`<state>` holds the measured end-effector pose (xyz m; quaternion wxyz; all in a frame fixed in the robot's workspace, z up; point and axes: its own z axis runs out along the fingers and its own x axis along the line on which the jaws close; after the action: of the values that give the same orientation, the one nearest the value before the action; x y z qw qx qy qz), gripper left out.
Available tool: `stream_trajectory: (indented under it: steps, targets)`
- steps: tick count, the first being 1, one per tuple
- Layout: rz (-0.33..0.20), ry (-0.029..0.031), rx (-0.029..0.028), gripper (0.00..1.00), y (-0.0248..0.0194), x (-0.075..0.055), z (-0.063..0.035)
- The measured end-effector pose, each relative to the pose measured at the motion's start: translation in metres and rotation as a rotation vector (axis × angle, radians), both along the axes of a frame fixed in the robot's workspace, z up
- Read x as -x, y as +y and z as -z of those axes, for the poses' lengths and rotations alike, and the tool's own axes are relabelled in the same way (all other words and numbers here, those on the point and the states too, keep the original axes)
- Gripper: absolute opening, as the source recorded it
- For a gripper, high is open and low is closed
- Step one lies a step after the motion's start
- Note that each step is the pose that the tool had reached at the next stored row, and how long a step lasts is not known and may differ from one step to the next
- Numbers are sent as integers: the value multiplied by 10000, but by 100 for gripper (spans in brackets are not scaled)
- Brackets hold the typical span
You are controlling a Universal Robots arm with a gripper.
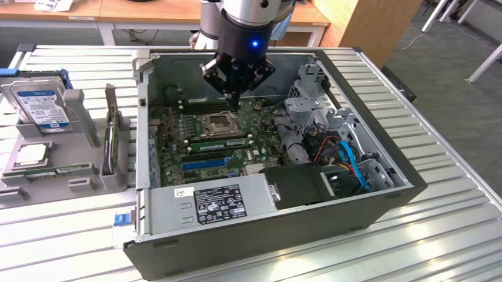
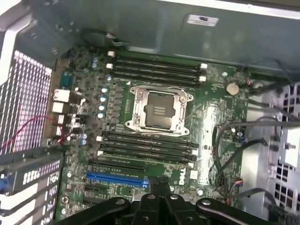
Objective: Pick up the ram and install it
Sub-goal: 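Press down the ram until it locks into place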
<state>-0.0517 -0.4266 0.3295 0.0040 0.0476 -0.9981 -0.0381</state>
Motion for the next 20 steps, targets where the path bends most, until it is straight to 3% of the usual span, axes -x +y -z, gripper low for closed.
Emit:
stream_trajectory:
  steps: [6, 8, 10, 15, 16, 18, 20]
  targets:
    - [918, 24, 2, 10, 0, 1, 2]
    - [1124, 86, 7, 10, -1, 1, 2]
    - [1194, 178, 12, 10, -1, 1, 2]
    - [1200, 188, 11, 10, 0, 1, 3]
    - [1198, 216, 12, 10, 0, 0, 4]
    - [1204, 359, 20, 10, 0, 1, 4]
    - [1207, 448, 29, 10, -1, 1, 2]
